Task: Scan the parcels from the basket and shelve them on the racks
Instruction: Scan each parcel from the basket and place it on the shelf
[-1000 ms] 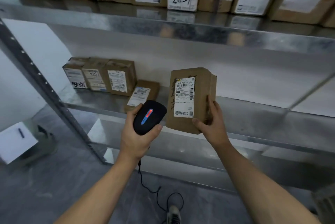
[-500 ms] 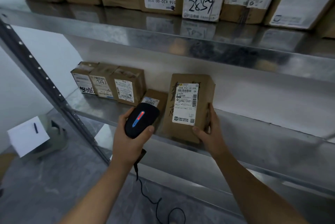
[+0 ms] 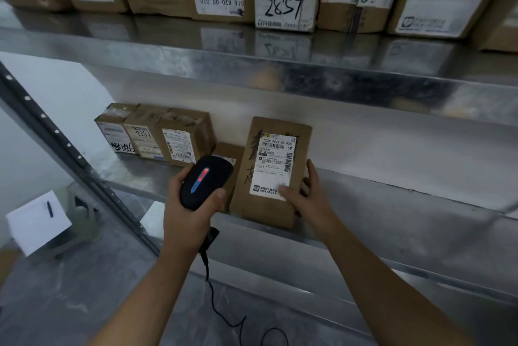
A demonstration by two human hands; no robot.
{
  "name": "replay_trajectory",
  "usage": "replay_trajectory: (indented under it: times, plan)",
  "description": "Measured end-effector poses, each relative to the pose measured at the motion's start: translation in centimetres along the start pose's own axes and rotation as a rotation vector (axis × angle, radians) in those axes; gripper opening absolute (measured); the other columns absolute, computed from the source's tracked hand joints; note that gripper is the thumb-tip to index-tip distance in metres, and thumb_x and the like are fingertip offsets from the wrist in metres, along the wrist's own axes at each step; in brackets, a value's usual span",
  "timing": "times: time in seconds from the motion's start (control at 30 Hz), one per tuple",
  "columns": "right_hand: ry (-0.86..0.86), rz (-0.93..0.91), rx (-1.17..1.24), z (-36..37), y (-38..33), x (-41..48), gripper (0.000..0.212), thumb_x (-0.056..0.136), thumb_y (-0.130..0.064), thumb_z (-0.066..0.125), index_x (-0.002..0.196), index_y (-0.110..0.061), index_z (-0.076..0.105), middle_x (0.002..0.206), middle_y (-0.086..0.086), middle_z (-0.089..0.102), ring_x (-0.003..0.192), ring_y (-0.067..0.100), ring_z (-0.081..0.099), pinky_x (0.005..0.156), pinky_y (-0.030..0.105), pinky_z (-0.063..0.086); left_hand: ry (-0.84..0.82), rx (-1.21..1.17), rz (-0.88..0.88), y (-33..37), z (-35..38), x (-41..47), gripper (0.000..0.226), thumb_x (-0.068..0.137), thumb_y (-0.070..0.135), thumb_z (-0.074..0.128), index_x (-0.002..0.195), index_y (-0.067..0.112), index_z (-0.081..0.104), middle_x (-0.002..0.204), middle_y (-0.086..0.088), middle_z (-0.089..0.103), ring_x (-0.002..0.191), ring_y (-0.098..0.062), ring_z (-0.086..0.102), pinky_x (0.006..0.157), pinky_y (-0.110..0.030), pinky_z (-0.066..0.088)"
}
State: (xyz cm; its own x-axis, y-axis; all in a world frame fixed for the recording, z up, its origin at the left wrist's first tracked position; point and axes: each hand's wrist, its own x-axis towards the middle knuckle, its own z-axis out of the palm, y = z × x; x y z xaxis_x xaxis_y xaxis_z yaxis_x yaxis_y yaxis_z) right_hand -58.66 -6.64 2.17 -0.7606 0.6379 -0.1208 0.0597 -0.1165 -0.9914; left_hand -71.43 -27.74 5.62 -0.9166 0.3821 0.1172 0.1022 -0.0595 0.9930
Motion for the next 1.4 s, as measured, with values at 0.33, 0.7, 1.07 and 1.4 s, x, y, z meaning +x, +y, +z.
replay_trajectory:
  times: [0.33,0.7,1.07,1.4]
  plan:
    - [0.099,0.049,0.044,2.3,-3.2,0.8,0.079,0.094,0.0,0.065,0.151,-0.044,0.03,0.114,-0.014,0.067,0.105,0.013,0.069,0.08,0.034,0.062,-0.035,-0.021,0.035,1.2,-1.1,0.8,0.065,0.059,0.051,0.084,0.118,0.052,0.057,0.117,-0.003,0.068,0.096,-0.037,0.07,0.085,-0.055,0.06]
    - [0.19,-0.13,0.01,2.7,-0.9,-1.9,0.08,0.095,0.0,0.064,0.157,-0.036,0.028,0.135,-0.012,0.064,0.12,0.006,0.063,0.097,0.032,0.057,-0.067,-0.029,0.04,1.2,-2.9,1.4,0.064,0.061,0.051,0.085,0.119,0.051,0.059,0.119,-0.012,0.067,0.099,-0.044,0.067,0.087,-0.06,0.058]
    - [0.285,-0.174,-0.248,3.7,1.1,-1.3,0.106,0.081,-0.014,0.082,0.154,-0.052,0.015,0.146,-0.012,0.038,0.138,0.011,0.044,0.105,0.053,0.05,-0.095,-0.078,0.029,1.5,-3.6,2.0,0.067,0.06,0.047,0.084,0.121,0.043,0.058,0.117,-0.02,0.065,0.079,-0.031,0.065,0.075,-0.043,0.056]
    - [0.248,-0.14,-0.21,4.3,1.6,1.5,0.101,0.085,-0.012,0.08,0.159,-0.04,0.018,0.141,-0.009,0.058,0.125,0.003,0.058,0.103,0.037,0.053,-0.07,-0.096,0.025,1.5,-4.2,3.1,0.071,0.059,0.047,0.085,0.124,0.038,0.058,0.122,-0.018,0.063,0.087,-0.035,0.065,0.065,-0.028,0.058]
